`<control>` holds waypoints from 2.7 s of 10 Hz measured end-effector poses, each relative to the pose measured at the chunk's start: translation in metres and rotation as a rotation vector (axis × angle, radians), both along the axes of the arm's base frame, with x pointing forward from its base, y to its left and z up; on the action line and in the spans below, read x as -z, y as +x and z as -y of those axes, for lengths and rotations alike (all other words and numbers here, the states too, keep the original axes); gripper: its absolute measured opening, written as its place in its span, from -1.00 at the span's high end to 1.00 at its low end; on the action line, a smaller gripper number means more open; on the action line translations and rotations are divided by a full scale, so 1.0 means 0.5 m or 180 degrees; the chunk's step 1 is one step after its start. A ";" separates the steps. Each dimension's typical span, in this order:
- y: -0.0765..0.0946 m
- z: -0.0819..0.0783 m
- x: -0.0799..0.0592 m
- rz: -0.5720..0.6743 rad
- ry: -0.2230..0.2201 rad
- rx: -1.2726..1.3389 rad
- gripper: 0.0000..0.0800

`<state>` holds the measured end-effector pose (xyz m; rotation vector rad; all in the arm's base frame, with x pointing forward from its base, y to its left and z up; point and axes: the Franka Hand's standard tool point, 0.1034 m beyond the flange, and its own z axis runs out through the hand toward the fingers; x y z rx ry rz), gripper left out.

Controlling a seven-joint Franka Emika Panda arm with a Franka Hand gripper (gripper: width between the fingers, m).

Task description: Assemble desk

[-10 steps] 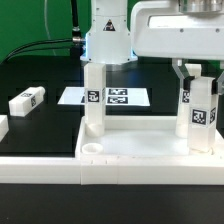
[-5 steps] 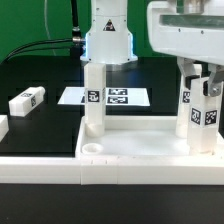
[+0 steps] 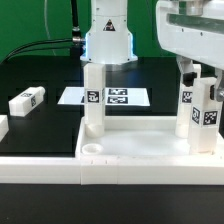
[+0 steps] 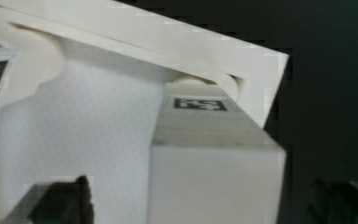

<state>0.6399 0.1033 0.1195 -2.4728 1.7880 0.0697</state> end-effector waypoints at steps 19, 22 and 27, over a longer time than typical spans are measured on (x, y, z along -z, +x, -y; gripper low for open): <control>0.015 -0.013 -0.008 0.0395 -0.0167 -0.4175 0.29; 0.015 -0.010 -0.007 0.0359 -0.0154 -0.3693 0.28; 0.015 -0.001 -0.004 0.0229 -0.0121 -0.1987 0.28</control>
Offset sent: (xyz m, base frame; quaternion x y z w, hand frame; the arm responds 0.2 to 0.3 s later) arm 0.0088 0.0168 0.0041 -0.0177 -0.0238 -0.2907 0.9563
